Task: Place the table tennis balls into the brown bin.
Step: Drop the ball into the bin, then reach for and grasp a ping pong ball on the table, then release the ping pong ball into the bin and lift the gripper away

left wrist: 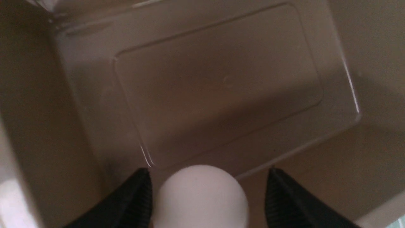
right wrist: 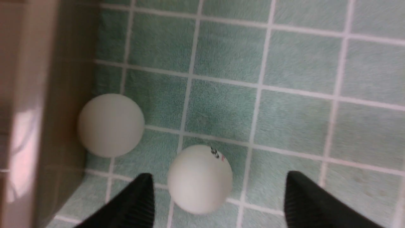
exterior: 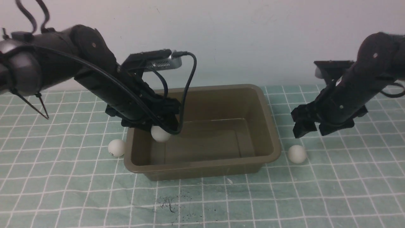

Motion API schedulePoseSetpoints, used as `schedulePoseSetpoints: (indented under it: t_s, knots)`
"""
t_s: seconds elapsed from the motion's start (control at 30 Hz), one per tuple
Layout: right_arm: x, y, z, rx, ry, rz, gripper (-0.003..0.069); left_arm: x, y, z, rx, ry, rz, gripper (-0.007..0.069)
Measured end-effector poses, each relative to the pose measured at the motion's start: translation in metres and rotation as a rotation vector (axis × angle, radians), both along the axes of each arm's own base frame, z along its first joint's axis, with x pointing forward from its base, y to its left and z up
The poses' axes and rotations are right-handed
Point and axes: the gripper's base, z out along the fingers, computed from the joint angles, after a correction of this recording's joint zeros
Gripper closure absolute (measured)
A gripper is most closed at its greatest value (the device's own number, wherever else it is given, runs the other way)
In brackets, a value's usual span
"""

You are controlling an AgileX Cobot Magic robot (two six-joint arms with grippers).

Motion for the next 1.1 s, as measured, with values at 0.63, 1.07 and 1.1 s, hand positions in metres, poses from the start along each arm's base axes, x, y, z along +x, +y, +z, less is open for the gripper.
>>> schedulePoseSetpoints:
  t_s: [0.63,1.07,1.1]
  knots:
    - [0.008,-0.015,-0.006,-0.028,0.156,-0.004,0.0299,-0.009,0.136,0.071,0.186,0.037,0.257,0.0625]
    - [0.005,0.096,0.064,0.134,-0.154,0.24,0.027,0.019,0.103,-0.019,0.217,0.032,0.14,0.0365]
    - [0.005,0.097,0.063,0.134,-0.151,0.242,0.0263,0.019,0.103,-0.019,0.217,0.032,0.14,0.0365]
